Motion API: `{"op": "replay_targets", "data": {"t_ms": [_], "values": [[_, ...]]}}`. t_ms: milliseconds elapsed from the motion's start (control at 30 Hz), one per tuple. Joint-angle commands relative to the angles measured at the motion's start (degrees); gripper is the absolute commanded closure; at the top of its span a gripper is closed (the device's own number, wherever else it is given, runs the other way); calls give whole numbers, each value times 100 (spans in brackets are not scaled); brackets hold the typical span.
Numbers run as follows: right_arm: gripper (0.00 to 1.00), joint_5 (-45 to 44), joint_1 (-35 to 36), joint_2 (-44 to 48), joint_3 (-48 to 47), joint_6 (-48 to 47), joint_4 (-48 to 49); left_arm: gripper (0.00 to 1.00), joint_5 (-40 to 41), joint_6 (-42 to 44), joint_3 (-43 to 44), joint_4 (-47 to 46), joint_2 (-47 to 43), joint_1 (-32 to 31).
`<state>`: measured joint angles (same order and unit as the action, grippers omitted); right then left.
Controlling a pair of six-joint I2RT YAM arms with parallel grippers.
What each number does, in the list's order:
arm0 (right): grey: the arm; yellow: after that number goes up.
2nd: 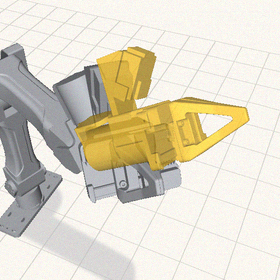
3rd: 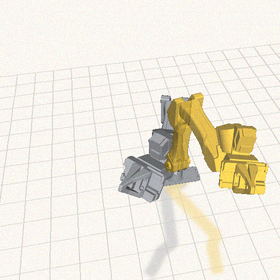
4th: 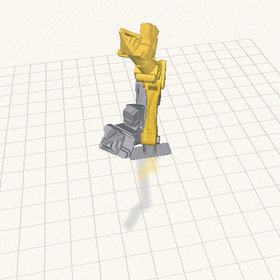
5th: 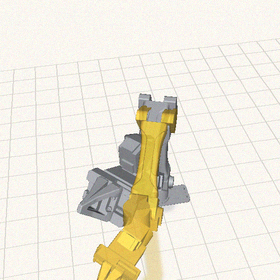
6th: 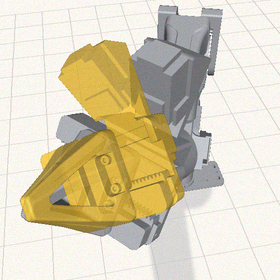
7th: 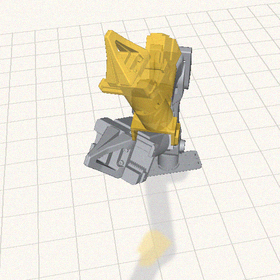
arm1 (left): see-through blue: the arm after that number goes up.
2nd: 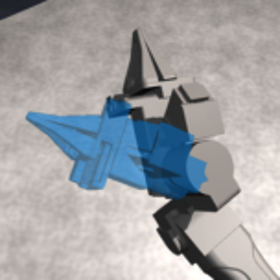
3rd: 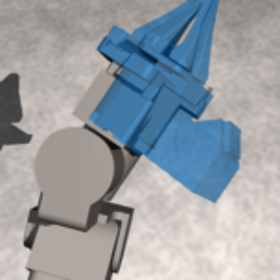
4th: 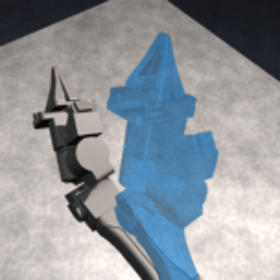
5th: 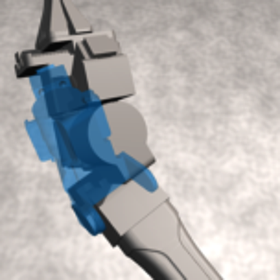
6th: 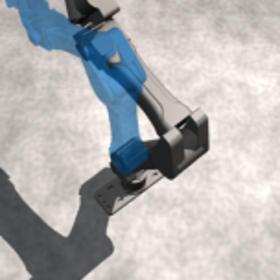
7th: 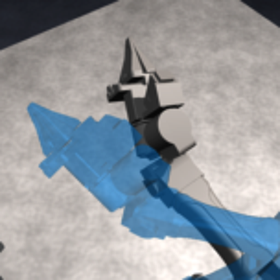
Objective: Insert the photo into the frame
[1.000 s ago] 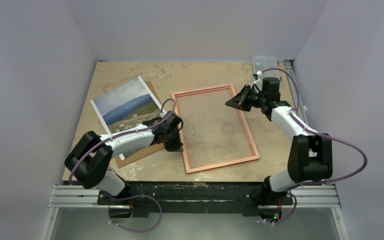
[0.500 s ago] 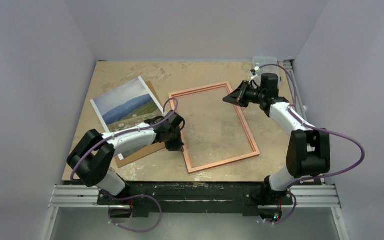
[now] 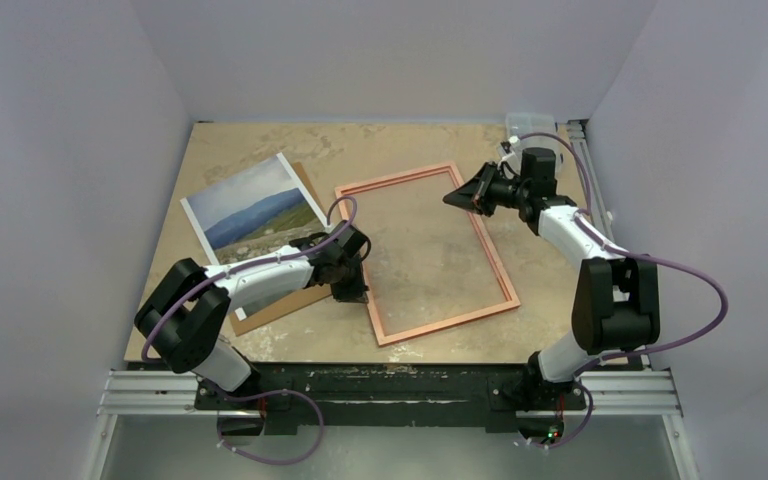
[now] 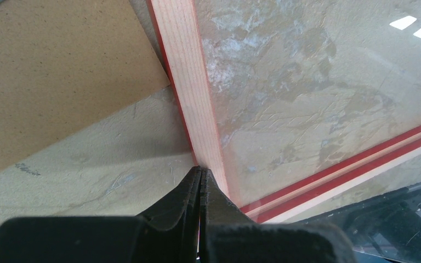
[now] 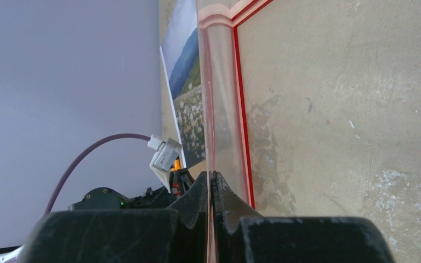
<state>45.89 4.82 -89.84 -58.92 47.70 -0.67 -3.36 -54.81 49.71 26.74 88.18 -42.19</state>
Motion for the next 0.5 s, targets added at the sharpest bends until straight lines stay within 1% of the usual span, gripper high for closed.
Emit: {"op": "replay_targets", "data": {"t_ms": [0,233,367,467], "values": [[100,320,11,164,-246,247,176,100,494,207,-58,303,275,-30],[100,320,4,49,-245,38,76,100,514,233,-32,336,280,-36],[100,362,7,-174,-310,-242,-285,100,531,231,-32,353,295,-43],[100,144,4,-260,-334,-715,-674,100,545,240,-23,373,284,-43]]}}
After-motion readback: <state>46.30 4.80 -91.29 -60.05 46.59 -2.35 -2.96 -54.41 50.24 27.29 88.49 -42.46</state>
